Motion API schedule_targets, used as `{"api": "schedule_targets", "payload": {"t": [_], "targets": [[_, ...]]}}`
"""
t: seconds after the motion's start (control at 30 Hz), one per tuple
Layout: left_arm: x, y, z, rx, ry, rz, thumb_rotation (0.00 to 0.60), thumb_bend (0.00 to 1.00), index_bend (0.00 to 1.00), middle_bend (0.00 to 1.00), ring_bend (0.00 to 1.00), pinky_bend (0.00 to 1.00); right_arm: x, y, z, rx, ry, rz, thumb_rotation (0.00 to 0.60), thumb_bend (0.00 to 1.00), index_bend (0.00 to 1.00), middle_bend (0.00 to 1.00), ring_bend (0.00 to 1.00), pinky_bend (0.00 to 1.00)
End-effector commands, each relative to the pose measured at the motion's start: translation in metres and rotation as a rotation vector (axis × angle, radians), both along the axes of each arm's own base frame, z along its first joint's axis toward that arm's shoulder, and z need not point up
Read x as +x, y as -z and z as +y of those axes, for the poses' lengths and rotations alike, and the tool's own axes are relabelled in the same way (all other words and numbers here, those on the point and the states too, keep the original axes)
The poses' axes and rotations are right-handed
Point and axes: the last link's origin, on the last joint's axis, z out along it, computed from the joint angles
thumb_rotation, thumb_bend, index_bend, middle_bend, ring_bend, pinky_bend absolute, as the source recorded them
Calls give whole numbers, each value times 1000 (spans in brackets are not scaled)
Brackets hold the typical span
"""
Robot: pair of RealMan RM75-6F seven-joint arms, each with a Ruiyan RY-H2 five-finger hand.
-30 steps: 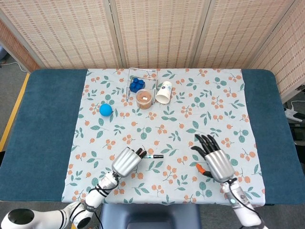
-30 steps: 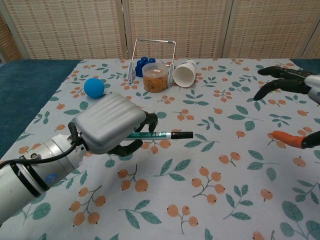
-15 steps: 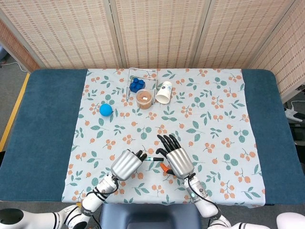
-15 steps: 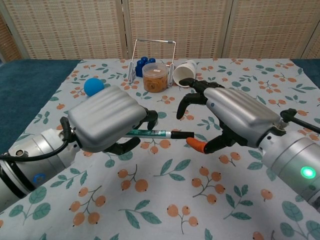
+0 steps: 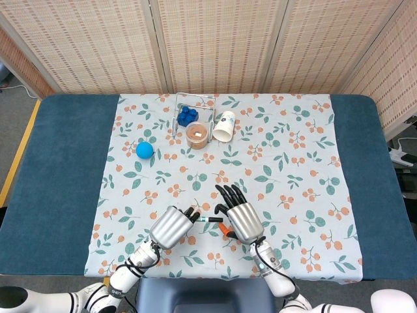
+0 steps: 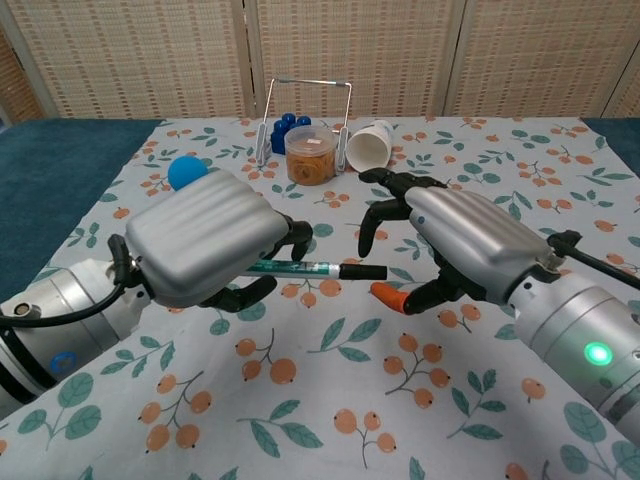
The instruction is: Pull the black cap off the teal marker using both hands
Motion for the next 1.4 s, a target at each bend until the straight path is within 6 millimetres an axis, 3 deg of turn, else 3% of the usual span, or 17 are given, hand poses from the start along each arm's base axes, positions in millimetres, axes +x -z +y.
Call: {"api": "schedule_targets", "payload": {"t": [0.03,1.4], "targets": [[1,0,0,3,2,2,600,539,899,988,890,1000,0,1,0,3,4,-10,600,215,457,27,0,0],[4,2,-6,-7,15,7,600,538,897,988,889,1000,2,8,0,27,16,-28,600,226,524,27,0,0]]}}
